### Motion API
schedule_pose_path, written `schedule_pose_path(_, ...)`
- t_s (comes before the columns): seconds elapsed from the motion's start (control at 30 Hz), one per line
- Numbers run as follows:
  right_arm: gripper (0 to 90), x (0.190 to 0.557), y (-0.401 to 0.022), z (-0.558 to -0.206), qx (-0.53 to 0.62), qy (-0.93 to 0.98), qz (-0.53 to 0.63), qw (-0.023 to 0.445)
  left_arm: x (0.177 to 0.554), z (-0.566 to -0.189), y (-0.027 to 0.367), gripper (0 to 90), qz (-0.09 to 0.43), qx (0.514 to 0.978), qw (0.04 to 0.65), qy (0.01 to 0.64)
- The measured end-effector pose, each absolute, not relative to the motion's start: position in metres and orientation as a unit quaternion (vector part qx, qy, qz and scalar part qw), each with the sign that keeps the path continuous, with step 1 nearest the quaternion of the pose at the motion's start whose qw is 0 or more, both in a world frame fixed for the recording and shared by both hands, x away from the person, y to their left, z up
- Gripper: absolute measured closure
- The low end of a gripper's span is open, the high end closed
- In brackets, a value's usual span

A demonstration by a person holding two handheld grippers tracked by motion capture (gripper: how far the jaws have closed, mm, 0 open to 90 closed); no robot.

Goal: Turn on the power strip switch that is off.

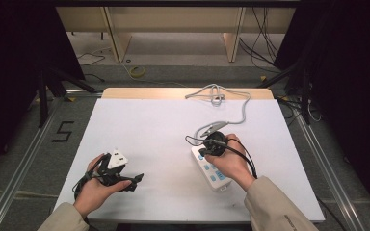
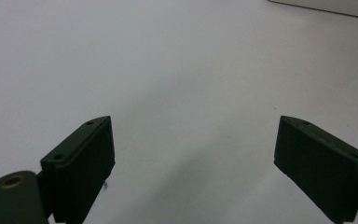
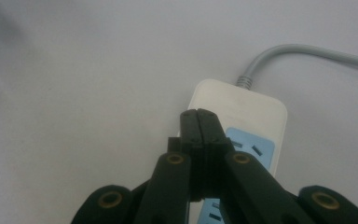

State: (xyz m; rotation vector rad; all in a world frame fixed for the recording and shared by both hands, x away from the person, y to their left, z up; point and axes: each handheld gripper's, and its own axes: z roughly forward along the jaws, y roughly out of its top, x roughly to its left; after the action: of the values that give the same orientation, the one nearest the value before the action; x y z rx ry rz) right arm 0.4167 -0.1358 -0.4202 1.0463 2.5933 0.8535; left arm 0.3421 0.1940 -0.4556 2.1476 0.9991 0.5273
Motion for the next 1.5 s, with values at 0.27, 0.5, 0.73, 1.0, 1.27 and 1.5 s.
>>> schedule_pose_path(0.27, 90.0, 0.420, -0.134, -0.422, 0.357, 0.883, 0.286, 0.106, 0.342, -0.456, 0.194, 11.7, 0.202, 0.829, 0.350, 0.385)
schedule_pose_path(0.5, 90.0, 0.423, -0.132, -0.425, 0.357, 0.884, 0.282, 0.106, 0.342, -0.456, 0.194, 11.6, 0.203, 0.830, 0.350, 0.385)
schedule_pose_path(0.73, 90.0, 0.426, -0.130, -0.427, 0.358, 0.885, 0.278, 0.103, 0.342, -0.456, 0.194, 11.7, 0.202, 0.830, 0.351, 0.385)
schedule_pose_path(1.0, 90.0, 0.429, -0.129, -0.430, 0.360, 0.886, 0.274, 0.101, 0.342, -0.456, 0.193, 11.7, 0.202, 0.829, 0.351, 0.385)
schedule_pose_path(1.27, 90.0, 0.432, -0.128, -0.433, 0.360, 0.889, 0.266, 0.098, 0.342, -0.456, 0.193, 11.7, 0.202, 0.829, 0.351, 0.386)
schedule_pose_path(1.5, 90.0, 0.433, -0.126, -0.436, 0.362, 0.890, 0.260, 0.095, 0.342, -0.456, 0.194, 11.7, 0.202, 0.829, 0.351, 0.385)
